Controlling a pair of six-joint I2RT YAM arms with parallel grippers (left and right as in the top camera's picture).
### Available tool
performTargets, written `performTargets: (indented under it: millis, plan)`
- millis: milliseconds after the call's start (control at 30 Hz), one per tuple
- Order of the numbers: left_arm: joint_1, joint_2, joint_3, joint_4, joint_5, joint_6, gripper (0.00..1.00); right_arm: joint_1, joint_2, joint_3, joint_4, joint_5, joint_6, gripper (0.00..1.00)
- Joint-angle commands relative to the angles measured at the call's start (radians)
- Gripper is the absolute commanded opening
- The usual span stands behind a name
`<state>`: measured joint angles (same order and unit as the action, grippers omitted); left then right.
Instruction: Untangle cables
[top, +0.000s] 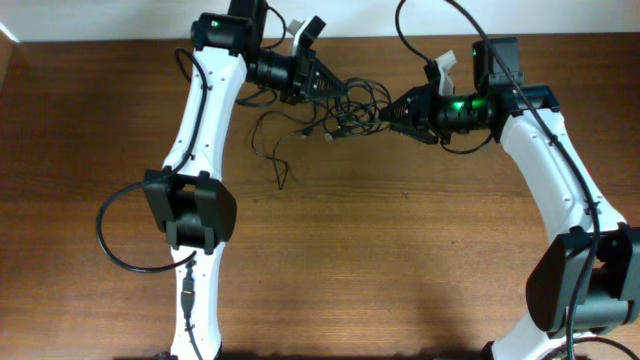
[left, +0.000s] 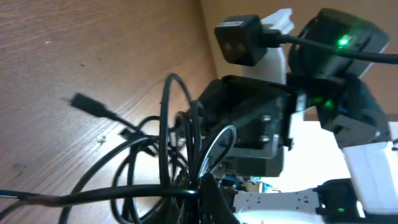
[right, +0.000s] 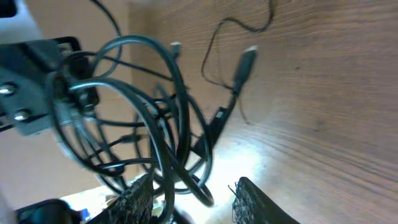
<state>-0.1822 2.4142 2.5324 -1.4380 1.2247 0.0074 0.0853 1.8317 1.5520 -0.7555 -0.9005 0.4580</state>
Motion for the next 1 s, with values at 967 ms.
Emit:
performTargets:
  millis: [967]
  plan:
    - [0.013,-0.023,0.015,0.023,-0.082,-0.314,0.00,0.072,-0.009,-0.003,-0.066,0.304,-0.061,0.67]
